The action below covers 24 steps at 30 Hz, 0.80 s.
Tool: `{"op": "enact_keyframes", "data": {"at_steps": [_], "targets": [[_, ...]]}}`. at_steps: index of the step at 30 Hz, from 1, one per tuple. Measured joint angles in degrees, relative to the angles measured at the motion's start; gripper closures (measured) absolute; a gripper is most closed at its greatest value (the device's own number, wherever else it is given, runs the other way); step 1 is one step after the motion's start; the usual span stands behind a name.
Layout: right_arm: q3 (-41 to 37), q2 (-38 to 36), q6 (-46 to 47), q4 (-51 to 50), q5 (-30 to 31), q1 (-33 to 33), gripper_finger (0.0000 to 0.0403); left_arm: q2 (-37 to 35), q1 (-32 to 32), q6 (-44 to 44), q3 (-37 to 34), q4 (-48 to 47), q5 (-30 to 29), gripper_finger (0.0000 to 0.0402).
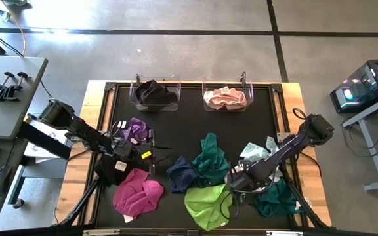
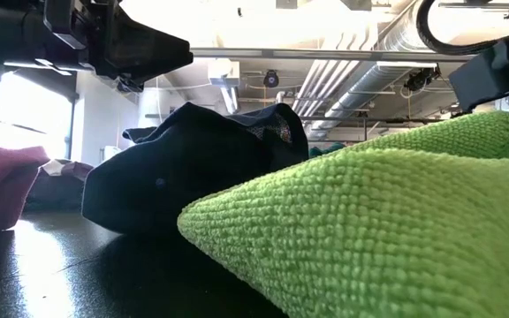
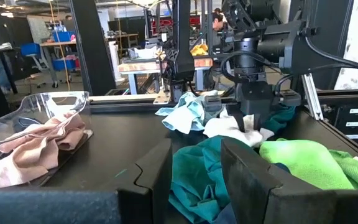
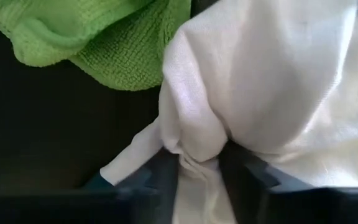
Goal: Sort towels by color in basket
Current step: Put the white microfiber towel into the right transparent bin
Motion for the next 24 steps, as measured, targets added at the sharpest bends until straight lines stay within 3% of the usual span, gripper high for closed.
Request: {"op": "enact_keyframes", "data": {"at_steps": [2,4,9,12,20,22,24], "targets": [[-0.04,-0.52,1.94,-0.27,1.56,0.39,0.0367,0.00,0.00,0.03,0.00,0.00,0.00,0.0280],[0.04,-1.43,3.01,-0.60,2.70,0.48,0.0388,0.00,0.00,0.04,0.00,-0.02,0.00,0.0280],[5.96,-3.89,6.01,-8.59,12.24,0.22,0.0390,0.00,0.00,0.04,0.00,0.02,0.00,0.0280],[13.27,-4.53,6.00,-19.19,18.96,0.23,0.0396,0.00,0.00,0.02,0.00,0.03,0.00,0.0280],[33.06,-4.58,6.88,-47.24,44.35,-3.90,0.0398,0.00,0.00,0.00,0.00,0.45,-0.01,0.0280],[35.91,-4.70,4.57,-48.43,51.22,-6.67,0.0397,0.00,-0.01,0.00,0.00,0.43,0.00,0.0280],[37.36,-4.79,-3.41,-47.78,55.25,-10.27,0.0397,0.00,0.00,-0.46,0.00,0.38,-0.01,0.0280]]}}
